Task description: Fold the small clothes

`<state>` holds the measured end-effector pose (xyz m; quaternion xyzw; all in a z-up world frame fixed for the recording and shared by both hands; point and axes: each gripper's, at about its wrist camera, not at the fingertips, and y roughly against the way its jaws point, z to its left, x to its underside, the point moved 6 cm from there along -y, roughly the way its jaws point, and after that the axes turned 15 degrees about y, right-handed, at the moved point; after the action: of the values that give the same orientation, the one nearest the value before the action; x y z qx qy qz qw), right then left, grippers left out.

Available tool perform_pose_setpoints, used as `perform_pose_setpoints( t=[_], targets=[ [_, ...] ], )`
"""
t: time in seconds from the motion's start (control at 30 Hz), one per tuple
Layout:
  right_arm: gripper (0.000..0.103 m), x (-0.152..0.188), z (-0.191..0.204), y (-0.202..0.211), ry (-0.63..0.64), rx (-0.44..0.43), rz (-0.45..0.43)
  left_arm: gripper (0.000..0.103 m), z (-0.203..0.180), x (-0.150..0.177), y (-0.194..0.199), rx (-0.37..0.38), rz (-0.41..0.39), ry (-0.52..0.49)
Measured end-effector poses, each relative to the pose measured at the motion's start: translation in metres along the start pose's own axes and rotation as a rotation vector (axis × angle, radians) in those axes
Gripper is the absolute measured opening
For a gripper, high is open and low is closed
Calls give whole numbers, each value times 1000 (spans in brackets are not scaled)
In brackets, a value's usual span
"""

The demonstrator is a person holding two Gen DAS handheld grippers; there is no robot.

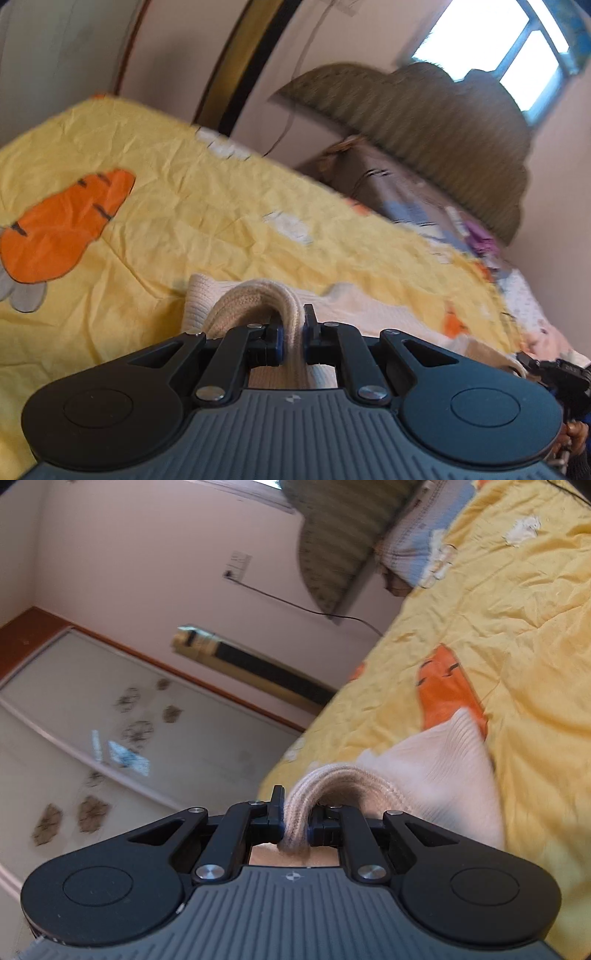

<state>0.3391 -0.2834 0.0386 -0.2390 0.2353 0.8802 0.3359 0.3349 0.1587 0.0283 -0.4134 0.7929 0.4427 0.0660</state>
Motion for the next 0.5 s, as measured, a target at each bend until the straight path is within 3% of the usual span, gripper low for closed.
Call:
perform_pose_setpoints(
  t=[0.07,0.17,0.43,0.5],
  targets=[
    [15,-3,-30,-30,-38,65,33,9,9,-2,-31,-54,21,25],
    [15,6,-68,-63,-92,143,82,8,17,2,-50,-68,30,46],
    [14,6,-78,-71,-142,123,72,9,16,-22,-59,-13,-1,141],
    [14,4,-82,-73,-163,119,40,10,23,-22,-76,-79,5,149]
  ],
)
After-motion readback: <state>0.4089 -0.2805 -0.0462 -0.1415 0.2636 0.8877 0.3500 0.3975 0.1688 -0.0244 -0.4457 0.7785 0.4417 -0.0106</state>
